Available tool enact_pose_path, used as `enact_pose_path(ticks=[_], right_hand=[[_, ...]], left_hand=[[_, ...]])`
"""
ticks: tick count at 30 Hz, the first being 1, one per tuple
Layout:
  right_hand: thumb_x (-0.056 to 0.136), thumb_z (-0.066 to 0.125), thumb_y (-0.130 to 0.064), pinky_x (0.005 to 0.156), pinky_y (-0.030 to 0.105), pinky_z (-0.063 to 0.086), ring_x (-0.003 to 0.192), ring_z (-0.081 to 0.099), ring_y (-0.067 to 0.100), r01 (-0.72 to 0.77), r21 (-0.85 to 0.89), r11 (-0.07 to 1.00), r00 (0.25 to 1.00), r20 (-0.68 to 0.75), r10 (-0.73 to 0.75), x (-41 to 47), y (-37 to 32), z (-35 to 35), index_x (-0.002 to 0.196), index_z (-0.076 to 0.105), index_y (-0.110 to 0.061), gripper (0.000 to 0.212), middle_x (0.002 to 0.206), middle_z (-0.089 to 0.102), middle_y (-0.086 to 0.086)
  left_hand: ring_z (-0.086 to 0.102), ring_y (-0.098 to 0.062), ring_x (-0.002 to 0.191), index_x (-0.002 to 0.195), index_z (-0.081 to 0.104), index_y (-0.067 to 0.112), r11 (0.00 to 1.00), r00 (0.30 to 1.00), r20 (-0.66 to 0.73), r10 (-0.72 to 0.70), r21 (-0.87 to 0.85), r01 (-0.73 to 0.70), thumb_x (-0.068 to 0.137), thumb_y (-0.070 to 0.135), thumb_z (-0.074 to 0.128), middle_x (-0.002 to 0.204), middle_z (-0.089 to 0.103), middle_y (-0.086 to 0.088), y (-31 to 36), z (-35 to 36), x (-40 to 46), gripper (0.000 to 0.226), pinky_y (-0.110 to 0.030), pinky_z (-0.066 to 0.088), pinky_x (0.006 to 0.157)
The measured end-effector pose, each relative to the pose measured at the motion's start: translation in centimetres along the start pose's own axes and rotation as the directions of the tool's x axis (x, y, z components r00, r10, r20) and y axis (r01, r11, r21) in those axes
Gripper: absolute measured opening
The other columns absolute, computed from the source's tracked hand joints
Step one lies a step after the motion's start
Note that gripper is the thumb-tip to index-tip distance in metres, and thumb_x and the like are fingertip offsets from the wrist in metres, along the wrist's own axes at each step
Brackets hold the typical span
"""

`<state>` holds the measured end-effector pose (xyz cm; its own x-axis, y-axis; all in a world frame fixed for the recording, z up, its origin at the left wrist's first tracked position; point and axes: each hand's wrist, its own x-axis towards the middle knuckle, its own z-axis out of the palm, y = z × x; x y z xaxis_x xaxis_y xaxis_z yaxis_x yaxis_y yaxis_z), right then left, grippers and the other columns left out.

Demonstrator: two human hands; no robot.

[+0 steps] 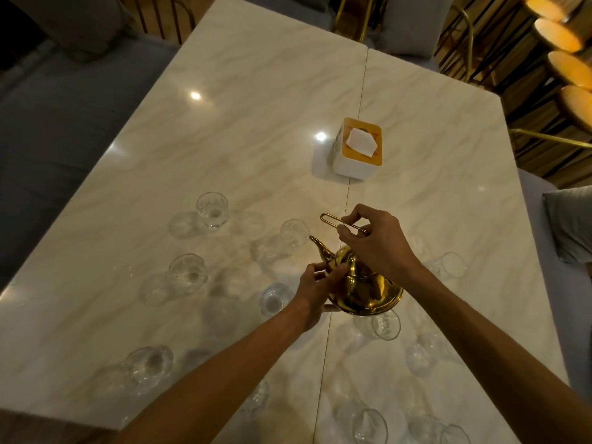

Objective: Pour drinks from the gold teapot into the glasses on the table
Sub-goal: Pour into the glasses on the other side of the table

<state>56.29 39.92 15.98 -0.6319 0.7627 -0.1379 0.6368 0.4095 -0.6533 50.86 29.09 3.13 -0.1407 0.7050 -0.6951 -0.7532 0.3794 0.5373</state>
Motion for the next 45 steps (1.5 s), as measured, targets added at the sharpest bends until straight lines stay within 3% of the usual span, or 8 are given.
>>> enact_pose_path(ticks=[6,12,20,27,31,38,42,45], right_hand=[[0.093,0.071,-0.027,0.059,0.022,0.046,0.06,0.062,0.01,0.013,-0.026,1.0,1.0,0.005,-0.013,0.0,-0.5,-0.3,0.098,0.068,-0.016,0.013,0.079,0.067,-0.008],[0.093,0.07,-0.028,0.06,0.025,0.048,0.065,0.061,0.006,0.008,-0.04,0.999,1.0,0.026,-0.007,0.3,-0.7,-0.6,0.096,0.066,-0.021,0.009,0.088,0.066,-0.01],[0.093,0.071,-0.025,0.059,0.018,0.041,0.064,0.057,0.003,0.027,-0.058,0.998,0.999,0.026,-0.026,0.4,-1.1,-1.1,0.1,0.068,-0.017,0.012,0.085,0.063,-0.008],[0.092,0.072,-0.027,0.064,0.024,0.05,0.075,0.067,0.016,0.023,-0.065,0.998,1.0,0.021,-0.022,0.6,-0.8,-0.6,0.102,0.07,-0.015,0.015,0.101,0.073,0.003],[0.092,0.072,-0.026,0.06,0.017,0.048,0.068,0.065,0.009,0.016,-0.054,0.998,1.0,0.013,-0.015,0.6,-0.3,0.0,0.102,0.07,-0.014,0.015,0.104,0.074,0.001],[0.094,0.07,-0.026,0.061,0.018,0.052,0.064,0.068,0.012,0.012,-0.04,0.999,1.0,0.021,-0.011,0.3,0.3,1.1,0.1,0.068,-0.017,0.011,0.11,0.075,-0.001],[0.094,0.069,-0.026,0.059,0.015,0.052,0.065,0.07,0.015,0.004,-0.03,1.0,1.0,0.013,-0.004,0.0,0.4,1.3,0.1,0.068,-0.018,0.01,0.096,0.076,-0.002],[0.094,0.07,-0.026,0.055,0.012,0.048,0.062,0.07,0.015,-0.007,-0.011,1.0,1.0,-0.003,0.007,-0.4,0.6,1.4,0.102,0.069,-0.018,0.012,0.083,0.072,-0.005]], left_hand=[[0.062,-0.026,0.109,0.135,0.042,0.017,1.0,1.0,0.022,-0.008,-0.017,0.008,0.085,0.035,0.076,0.132,0.059,-0.011,-0.1,0.1,0.0,0.062,-0.045,0.056,0.073],[0.056,-0.031,0.12,0.138,0.041,0.017,1.0,0.999,0.043,-0.004,-0.01,0.005,0.088,0.036,0.073,0.138,0.055,-0.012,-0.1,0.4,0.1,0.062,-0.054,0.053,0.086],[0.055,-0.032,0.122,0.14,0.041,0.016,1.0,0.998,0.063,0.005,-0.001,-0.005,0.089,0.037,0.071,0.138,0.056,-0.012,0.1,0.7,0.1,0.062,-0.059,0.05,0.095],[0.057,-0.03,0.119,0.138,0.042,0.017,1.0,0.998,0.064,-0.003,-0.01,0.003,0.087,0.039,0.072,0.136,0.056,-0.011,0.0,0.5,0.2,0.063,-0.049,0.056,0.079],[0.059,-0.026,0.111,0.137,0.043,0.017,1.0,0.999,0.041,-0.011,-0.016,0.011,0.086,0.037,0.074,0.135,0.057,-0.011,-0.1,0.1,0.4,0.063,-0.047,0.058,0.075],[0.058,-0.029,0.114,0.137,0.044,0.017,1.0,1.0,-0.007,-0.027,-0.001,0.027,0.086,0.035,0.075,0.132,0.058,-0.01,-0.4,-0.7,0.7,0.062,-0.048,0.057,0.077],[0.056,-0.033,0.12,0.137,0.044,0.016,0.999,0.999,-0.018,-0.038,0.013,0.038,0.086,0.033,0.075,0.133,0.058,-0.011,-0.6,-1.1,0.9,0.062,-0.06,0.052,0.093],[0.058,-0.032,0.12,0.136,0.045,0.015,0.999,1.0,-0.014,-0.021,0.031,0.022,0.085,0.035,0.076,0.134,0.058,-0.012,-0.7,-1.3,1.0,0.063,-0.061,0.052,0.094]])
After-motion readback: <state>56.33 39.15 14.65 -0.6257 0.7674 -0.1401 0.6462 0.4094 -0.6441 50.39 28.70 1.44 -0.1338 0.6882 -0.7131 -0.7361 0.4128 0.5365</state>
